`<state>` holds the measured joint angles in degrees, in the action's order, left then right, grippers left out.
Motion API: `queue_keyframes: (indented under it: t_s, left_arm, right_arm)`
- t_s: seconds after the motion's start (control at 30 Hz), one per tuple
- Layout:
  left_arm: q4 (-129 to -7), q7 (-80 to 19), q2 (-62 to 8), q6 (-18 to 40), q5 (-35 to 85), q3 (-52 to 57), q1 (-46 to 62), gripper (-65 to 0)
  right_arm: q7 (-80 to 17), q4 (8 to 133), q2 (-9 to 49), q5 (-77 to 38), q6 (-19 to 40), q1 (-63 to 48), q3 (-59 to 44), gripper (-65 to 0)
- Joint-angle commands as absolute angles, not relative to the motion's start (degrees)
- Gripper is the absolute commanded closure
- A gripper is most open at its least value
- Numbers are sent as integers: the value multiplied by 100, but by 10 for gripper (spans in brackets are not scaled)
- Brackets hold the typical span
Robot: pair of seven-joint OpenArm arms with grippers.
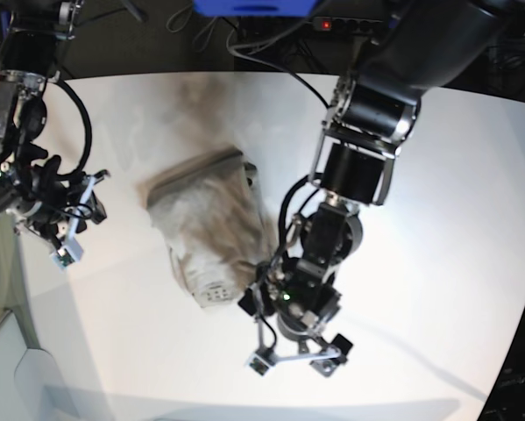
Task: Layout the t-shirt on the table in an organized manner, then fold the t-shirt properly
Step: 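Push and flatten the bundle with the left gripper, then lift away, then square the bundle sides with both grippers and release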
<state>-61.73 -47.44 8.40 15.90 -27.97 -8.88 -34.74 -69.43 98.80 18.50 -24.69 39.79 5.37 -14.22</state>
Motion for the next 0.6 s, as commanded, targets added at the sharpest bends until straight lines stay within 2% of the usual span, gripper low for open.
queue_keyframes:
  t_s: [0.0, 0.3, 0.57]
  left_arm:
    - [-6396, -4787, 900, 1560, -2809, -822, -3591, -650]
    - [-7662, -5745, 813, 1534, -2809, -734, -2774, -650]
    - [-9385, -6633, 321, 1578, -2809, 734, -1736, -650]
  right_arm:
    - [-6853, 9974, 1877, -2527, 4000, 690, -1411, -251]
    - [-6870, 9991, 1789, -2527, 4000, 857, -681, -248]
    - [-6870, 9982, 1068, -2527, 4000, 1174, -576, -239]
